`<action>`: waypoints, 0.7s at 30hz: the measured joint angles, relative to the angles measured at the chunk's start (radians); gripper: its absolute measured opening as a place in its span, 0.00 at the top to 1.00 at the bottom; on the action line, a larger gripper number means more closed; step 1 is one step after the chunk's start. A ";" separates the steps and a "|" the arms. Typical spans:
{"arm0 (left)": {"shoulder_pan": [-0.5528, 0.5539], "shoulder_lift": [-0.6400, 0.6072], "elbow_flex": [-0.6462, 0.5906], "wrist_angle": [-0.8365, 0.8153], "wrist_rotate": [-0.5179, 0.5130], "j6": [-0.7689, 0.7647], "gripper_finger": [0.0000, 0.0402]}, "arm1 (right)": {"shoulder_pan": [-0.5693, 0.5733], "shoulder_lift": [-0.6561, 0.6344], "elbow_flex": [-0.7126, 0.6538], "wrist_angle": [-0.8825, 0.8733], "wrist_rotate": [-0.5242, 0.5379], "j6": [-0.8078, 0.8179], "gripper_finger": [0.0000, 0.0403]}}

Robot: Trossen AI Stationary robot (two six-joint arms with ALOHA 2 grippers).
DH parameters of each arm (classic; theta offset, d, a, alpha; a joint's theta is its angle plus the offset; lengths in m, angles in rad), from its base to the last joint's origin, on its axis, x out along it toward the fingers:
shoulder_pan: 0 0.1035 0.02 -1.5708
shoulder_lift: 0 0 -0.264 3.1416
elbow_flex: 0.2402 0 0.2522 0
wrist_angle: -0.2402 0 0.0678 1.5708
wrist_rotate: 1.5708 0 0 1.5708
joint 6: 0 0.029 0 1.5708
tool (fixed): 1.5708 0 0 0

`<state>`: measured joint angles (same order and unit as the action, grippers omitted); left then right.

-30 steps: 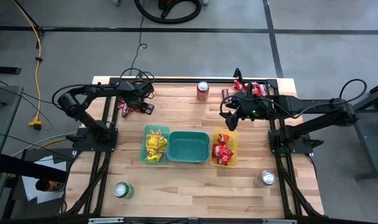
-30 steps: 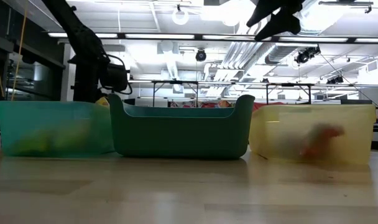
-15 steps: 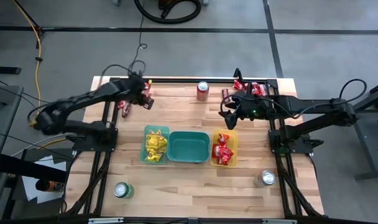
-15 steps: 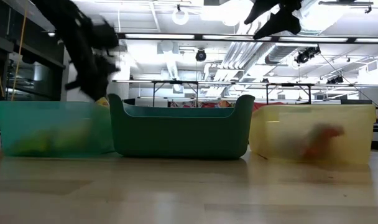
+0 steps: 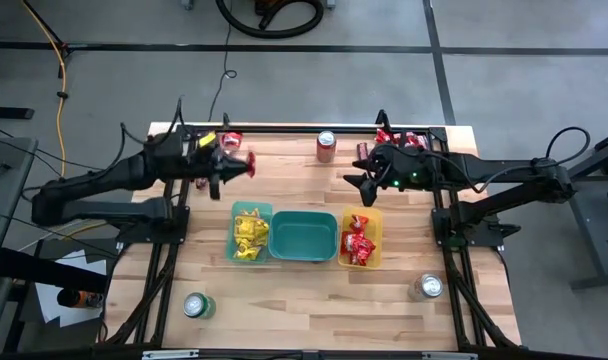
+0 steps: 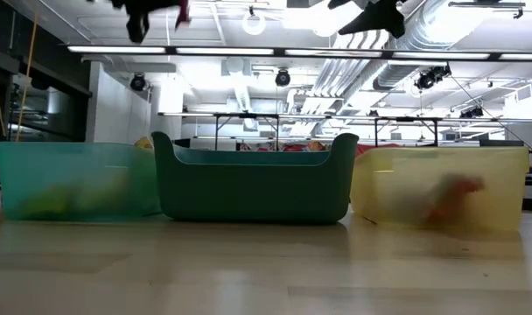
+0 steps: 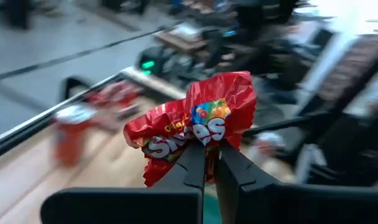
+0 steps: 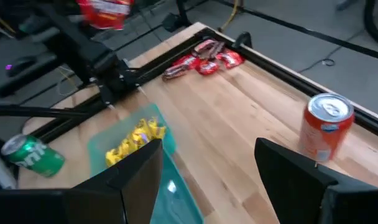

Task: Sort candy
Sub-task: Put the red candy into the yellow bin

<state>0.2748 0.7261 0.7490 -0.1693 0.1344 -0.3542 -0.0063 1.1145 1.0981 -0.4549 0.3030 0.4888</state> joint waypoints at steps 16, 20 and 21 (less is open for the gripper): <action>-0.338 0.206 0.000 0.290 -0.185 0.255 1.00 | 0.000 0.169 0.000 0.559 -0.340 -0.134 0.38; -0.337 0.261 0.000 0.321 -0.173 0.291 1.00 | -0.006 0.254 -0.001 0.641 -0.341 -0.136 0.38; -0.337 0.273 0.000 0.332 -0.173 0.298 1.00 | -0.007 0.269 0.000 0.657 -0.341 -0.131 0.38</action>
<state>-0.0620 0.9994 0.7490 0.1631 -0.0383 -0.0557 -0.0131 1.3834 1.0977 0.2020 -0.0376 0.3577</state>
